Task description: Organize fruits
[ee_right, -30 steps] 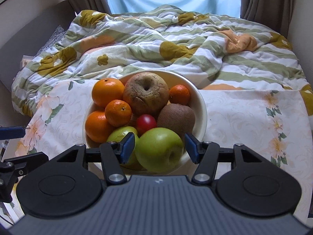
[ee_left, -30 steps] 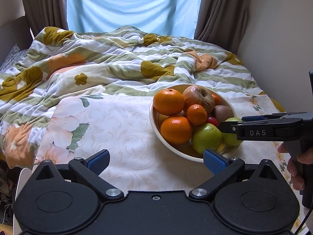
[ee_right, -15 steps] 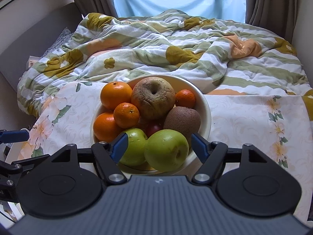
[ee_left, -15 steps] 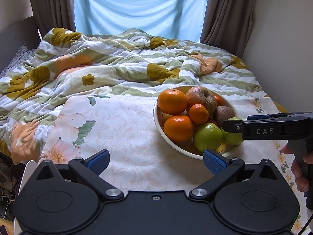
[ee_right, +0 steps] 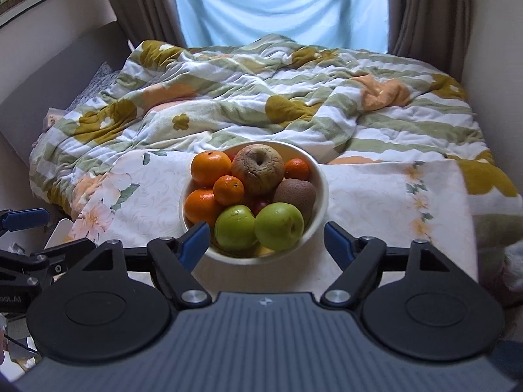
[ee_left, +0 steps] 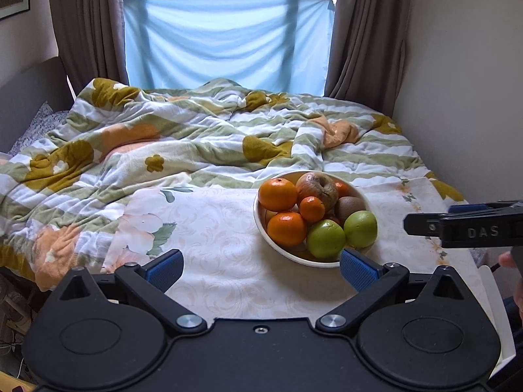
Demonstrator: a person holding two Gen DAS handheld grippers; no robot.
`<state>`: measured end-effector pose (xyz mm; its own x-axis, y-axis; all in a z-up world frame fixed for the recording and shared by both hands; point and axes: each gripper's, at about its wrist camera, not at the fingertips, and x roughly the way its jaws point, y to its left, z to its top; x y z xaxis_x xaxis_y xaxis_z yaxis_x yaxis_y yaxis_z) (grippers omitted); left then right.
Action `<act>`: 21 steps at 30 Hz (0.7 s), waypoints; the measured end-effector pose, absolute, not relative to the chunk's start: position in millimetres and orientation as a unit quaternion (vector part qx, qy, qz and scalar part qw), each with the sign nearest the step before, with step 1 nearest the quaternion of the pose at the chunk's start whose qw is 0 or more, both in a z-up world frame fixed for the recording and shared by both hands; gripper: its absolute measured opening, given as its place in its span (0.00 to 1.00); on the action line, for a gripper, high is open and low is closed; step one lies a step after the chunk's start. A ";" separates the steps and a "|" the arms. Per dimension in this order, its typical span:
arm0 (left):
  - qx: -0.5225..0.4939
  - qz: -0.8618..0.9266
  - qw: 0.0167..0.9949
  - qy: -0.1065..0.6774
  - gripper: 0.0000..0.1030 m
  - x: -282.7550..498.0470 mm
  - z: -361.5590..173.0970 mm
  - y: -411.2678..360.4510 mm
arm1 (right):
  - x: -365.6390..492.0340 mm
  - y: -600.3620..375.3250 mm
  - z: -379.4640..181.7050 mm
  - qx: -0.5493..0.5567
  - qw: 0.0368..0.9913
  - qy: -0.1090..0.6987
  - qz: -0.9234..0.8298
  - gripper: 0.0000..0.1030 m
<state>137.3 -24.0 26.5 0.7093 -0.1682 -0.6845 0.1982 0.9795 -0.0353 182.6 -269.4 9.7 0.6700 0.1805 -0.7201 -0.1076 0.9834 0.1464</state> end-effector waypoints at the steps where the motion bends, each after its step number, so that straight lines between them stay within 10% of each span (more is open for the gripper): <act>1: 0.021 -0.101 0.925 0.365 1.00 130.6 29.5 -22.1 | 172.9 -269.0 15.4 0.047 0.914 0.396 0.072 0.98; 21: 0.050 -0.121 0.933 0.334 1.00 47.1 25.0 3.1 | 31.2 -252.0 21.3 0.042 0.917 0.394 -0.046 1.00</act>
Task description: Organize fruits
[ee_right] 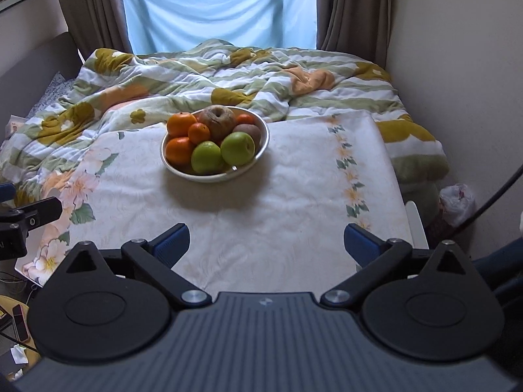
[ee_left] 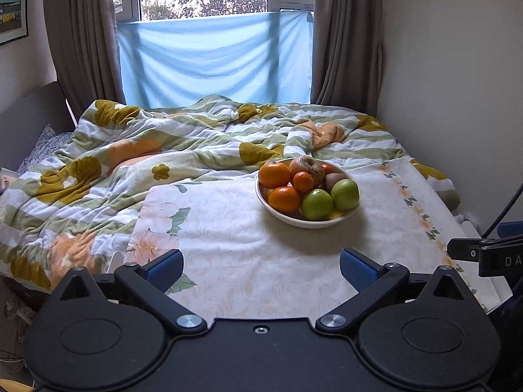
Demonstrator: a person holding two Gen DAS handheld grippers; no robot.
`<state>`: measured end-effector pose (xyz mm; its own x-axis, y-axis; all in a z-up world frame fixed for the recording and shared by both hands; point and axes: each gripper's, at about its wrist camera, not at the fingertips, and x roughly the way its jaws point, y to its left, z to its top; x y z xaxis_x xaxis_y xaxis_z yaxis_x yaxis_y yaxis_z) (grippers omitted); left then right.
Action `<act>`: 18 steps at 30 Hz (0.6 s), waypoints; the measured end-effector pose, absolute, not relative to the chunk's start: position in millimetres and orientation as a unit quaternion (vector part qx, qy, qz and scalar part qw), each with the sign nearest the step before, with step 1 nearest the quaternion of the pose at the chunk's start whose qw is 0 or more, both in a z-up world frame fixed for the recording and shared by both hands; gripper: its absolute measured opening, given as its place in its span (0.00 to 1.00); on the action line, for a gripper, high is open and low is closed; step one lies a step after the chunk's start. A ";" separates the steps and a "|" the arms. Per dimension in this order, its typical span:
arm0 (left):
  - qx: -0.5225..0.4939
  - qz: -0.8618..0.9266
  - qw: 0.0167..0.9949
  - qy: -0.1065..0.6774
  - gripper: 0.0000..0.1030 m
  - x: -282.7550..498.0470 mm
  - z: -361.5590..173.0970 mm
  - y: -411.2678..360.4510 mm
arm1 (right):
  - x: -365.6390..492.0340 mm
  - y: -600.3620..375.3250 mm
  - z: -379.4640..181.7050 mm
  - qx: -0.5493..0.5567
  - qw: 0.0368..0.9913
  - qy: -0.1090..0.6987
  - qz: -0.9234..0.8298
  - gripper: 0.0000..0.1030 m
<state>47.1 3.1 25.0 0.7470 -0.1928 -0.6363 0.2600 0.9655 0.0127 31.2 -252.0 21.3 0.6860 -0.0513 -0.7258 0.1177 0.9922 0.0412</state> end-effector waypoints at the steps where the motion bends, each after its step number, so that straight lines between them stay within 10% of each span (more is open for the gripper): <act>1: 0.049 -0.122 0.933 0.335 1.00 46.2 24.5 3.5 | 28.6 -251.2 21.0 0.042 0.918 0.393 -0.048 1.00; 18: 0.052 -0.123 0.935 0.329 1.00 38.5 26.8 8.9 | 18.2 -248.8 21.7 0.044 0.919 0.389 -0.055 1.00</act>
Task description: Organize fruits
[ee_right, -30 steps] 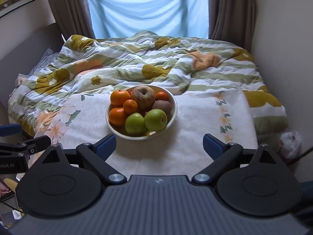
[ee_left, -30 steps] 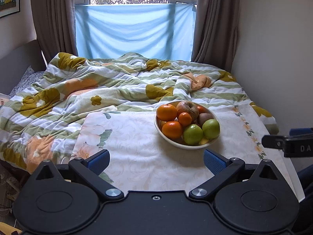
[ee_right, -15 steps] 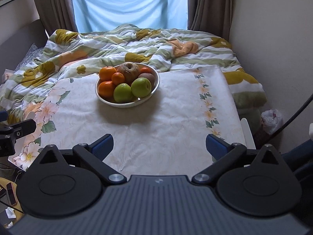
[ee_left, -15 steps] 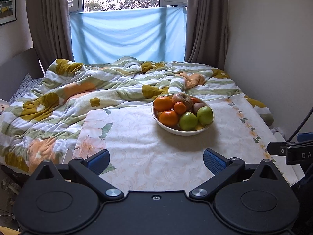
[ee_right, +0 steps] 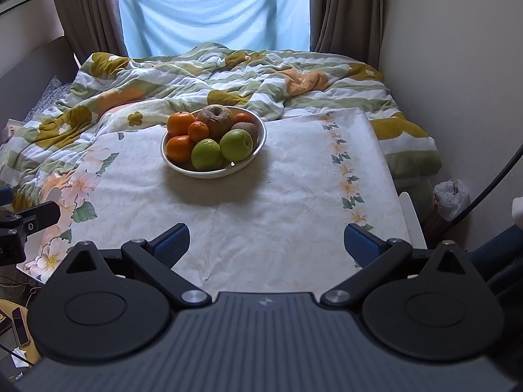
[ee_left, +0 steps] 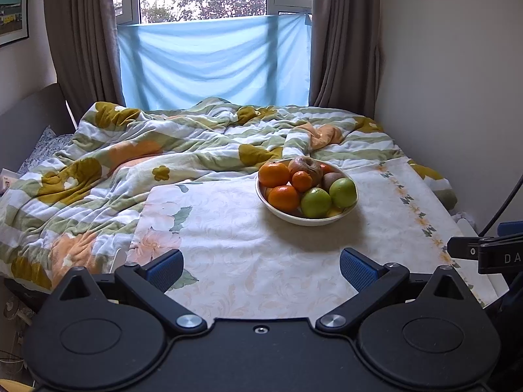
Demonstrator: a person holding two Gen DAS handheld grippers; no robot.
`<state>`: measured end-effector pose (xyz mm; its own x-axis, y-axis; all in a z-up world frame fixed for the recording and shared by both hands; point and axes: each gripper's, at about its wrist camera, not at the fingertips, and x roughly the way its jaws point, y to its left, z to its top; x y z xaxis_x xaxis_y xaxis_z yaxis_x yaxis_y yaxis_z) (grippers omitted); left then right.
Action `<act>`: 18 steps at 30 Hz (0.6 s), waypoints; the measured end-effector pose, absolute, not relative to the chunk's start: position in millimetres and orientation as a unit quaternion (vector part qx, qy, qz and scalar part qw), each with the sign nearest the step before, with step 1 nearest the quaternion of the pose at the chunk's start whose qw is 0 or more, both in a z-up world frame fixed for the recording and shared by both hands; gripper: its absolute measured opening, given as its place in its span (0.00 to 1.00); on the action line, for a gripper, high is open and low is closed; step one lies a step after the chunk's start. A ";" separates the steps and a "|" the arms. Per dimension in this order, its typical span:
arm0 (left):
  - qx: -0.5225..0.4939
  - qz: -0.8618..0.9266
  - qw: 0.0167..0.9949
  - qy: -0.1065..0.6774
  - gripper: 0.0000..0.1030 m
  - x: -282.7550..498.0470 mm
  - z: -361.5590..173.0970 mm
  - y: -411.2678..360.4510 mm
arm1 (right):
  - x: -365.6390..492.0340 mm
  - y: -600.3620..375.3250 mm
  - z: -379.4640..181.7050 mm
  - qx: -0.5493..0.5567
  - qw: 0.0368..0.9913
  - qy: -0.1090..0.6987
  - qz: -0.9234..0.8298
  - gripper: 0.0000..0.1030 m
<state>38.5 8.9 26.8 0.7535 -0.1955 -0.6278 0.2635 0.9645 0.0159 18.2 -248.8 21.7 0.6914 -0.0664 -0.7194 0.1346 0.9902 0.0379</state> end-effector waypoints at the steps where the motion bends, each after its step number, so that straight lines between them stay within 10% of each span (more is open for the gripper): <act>1: 0.051 -0.123 0.935 0.329 1.00 38.3 26.6 9.4 | 17.2 -248.5 22.1 0.044 0.919 0.389 -0.055 1.00; 18: 0.049 -0.122 0.935 0.330 1.00 38.1 26.9 11.4 | 13.6 -246.4 23.5 0.045 0.917 0.393 -0.056 1.00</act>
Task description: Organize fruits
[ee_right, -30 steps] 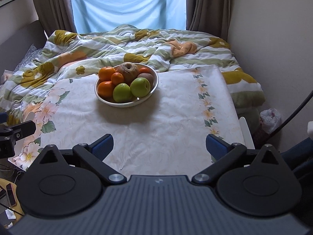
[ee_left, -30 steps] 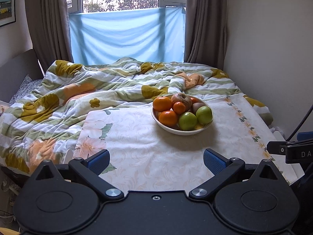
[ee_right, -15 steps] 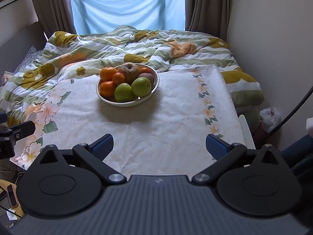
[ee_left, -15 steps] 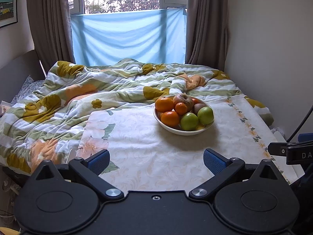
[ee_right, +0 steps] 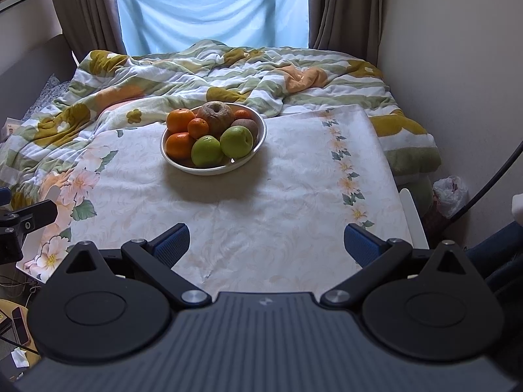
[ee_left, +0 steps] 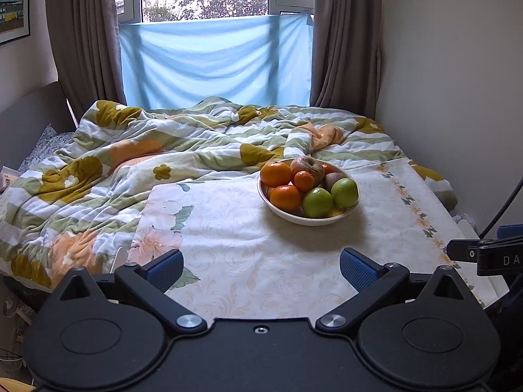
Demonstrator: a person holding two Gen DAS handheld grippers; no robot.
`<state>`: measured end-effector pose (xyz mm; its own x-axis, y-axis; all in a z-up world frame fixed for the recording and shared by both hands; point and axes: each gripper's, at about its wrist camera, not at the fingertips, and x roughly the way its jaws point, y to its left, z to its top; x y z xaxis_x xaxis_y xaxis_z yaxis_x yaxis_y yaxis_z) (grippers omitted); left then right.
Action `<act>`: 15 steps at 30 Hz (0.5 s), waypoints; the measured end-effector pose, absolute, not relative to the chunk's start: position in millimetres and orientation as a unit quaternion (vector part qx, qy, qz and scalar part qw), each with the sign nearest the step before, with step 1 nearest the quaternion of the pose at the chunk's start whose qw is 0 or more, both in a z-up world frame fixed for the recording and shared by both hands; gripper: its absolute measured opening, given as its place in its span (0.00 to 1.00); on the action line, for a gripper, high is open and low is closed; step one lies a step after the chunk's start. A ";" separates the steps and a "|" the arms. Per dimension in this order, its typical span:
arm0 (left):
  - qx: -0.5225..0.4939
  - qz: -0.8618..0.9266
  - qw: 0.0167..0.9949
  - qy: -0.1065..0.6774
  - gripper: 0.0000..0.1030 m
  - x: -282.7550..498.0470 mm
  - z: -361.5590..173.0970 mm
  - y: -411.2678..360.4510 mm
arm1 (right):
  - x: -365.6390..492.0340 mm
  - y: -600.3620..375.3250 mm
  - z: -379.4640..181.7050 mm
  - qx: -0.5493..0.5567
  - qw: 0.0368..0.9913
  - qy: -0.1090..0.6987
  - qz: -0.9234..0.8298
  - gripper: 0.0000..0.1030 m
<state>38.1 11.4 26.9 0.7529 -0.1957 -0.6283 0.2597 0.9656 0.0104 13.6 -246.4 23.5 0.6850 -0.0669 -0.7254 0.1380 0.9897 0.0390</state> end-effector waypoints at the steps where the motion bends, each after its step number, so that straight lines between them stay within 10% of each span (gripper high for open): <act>1: 0.049 -0.121 0.935 0.329 1.00 38.1 27.0 11.5 | 14.1 -246.7 23.1 0.045 0.917 0.393 -0.055 1.00; 15: 0.038 -0.110 0.935 0.335 1.00 39.3 23.6 16.2 | 18.2 -239.4 23.2 0.046 0.913 0.401 -0.051 1.00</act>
<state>39.3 16.2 23.6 0.7517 -0.1805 -0.6343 0.2317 0.9728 -0.0023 18.2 -239.4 23.2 0.6730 -0.0563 -0.7375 0.1309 0.9904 0.0438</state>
